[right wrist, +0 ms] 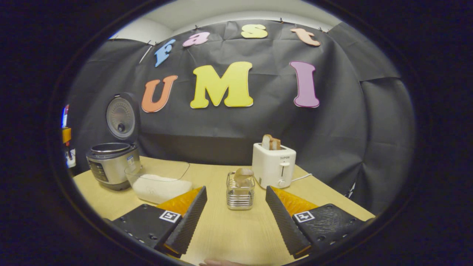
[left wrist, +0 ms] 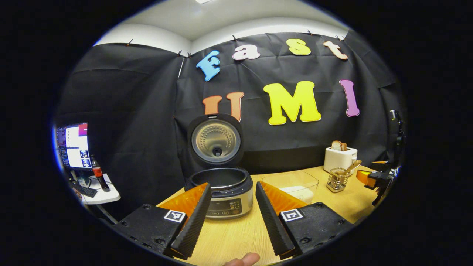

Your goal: Close the left gripper, press the button to open the rice cooker; take a wooden spoon from the chopstick holder with the right hand, scoop a spoonful of rice and pour it into the rice cooker, then put the wooden spoon back into the chopstick holder.

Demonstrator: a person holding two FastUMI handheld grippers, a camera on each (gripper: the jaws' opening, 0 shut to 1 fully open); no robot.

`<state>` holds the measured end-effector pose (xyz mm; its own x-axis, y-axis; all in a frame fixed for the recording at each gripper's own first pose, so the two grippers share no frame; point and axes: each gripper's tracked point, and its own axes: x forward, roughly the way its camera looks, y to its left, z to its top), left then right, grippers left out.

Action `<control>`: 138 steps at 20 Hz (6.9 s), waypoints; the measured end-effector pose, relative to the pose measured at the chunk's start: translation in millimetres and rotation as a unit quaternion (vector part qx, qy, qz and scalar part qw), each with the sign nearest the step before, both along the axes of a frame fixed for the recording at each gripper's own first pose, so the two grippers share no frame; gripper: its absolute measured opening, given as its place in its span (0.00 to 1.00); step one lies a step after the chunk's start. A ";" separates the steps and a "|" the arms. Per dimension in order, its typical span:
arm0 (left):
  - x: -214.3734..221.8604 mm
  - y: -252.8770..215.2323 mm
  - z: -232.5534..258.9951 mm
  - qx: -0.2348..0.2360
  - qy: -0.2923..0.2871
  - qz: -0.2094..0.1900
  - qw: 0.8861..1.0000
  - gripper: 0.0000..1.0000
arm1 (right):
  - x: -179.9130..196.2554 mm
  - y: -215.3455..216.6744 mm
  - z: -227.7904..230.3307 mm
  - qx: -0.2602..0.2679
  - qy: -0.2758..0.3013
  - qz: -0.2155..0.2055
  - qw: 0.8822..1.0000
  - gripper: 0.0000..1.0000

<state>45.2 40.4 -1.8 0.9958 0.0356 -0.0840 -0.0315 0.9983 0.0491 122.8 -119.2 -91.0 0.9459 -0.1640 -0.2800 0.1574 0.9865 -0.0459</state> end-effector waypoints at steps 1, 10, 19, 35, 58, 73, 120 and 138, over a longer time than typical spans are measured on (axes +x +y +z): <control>-4.8 2.4 -1.8 -0.006 0.001 0.003 1.000 0.78 | 8.3 0.2 -4.1 0.001 0.005 -0.001 1.000 0.95; -12.4 -7.3 -29.2 -0.038 0.021 -0.038 0.998 0.94 | 92.1 -31.0 -46.9 -0.018 0.033 -0.055 0.998 0.92; -3.0 -1.4 -46.2 0.000 0.032 -0.027 0.999 0.94 | 136.0 -33.6 -60.4 -0.016 0.032 -0.047 0.998 0.53; -11.2 3.1 -33.8 0.017 0.015 -0.033 0.999 0.94 | 170.8 -33.5 -37.2 -0.018 0.058 -0.029 0.998 0.19; -35.1 43.2 -7.3 0.000 0.005 -0.024 1.000 0.94 | 161.7 128.9 119.2 -0.109 -0.006 0.077 0.991 0.20; -40.4 65.6 -4.4 -0.024 0.010 -0.036 0.999 0.94 | 209.9 230.6 39.6 -0.100 0.030 0.082 0.991 0.20; -36.8 85.7 -16.3 -0.069 0.027 -0.034 0.997 0.94 | 148.3 268.5 -66.0 0.076 0.228 0.005 0.971 0.18; -33.3 78.3 -20.7 -0.062 0.031 -0.041 0.997 0.94 | 151.7 251.2 -73.5 0.396 0.261 -0.036 0.880 0.17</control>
<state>11.9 118.7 -22.5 0.9878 -0.0593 -0.1443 0.0488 0.9959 -0.0757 274.5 132.0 -164.5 0.6494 0.2243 -0.7266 0.3822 0.7298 0.5669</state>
